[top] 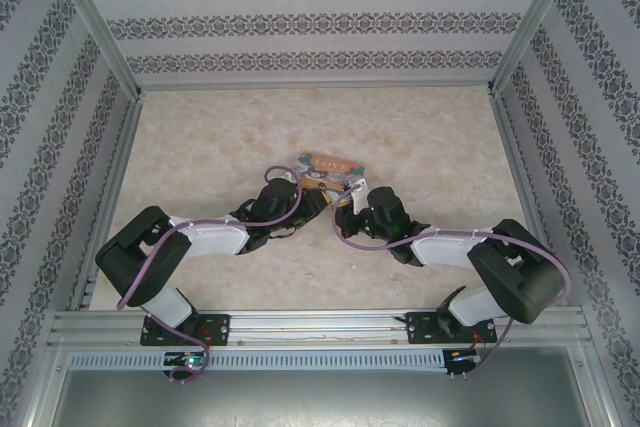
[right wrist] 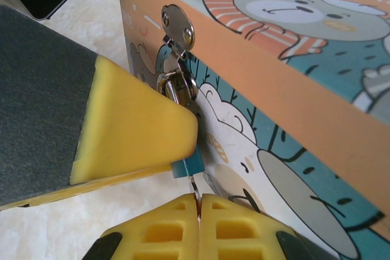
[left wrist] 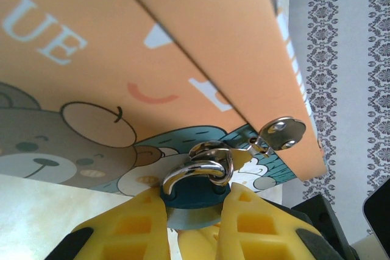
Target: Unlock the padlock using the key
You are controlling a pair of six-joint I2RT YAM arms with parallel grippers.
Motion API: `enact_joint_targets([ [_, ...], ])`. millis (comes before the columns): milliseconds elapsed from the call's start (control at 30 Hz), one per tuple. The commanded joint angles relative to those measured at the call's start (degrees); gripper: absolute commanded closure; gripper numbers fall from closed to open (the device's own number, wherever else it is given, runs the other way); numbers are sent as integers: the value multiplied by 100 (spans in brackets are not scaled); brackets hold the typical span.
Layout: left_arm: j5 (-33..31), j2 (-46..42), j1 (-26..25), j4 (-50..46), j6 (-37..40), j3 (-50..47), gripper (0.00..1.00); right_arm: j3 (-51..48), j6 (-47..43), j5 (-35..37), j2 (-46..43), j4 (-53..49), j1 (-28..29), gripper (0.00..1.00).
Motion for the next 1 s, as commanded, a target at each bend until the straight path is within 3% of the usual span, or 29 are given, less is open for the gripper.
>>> enact_joint_targets([
  [0,715,-52,-183,141,17,61,95,446,57,-235,-14,1153,-8,100],
  [967,727,819,-183,920,-153,-104,96,81,221,-111,801,1197,-22,100],
])
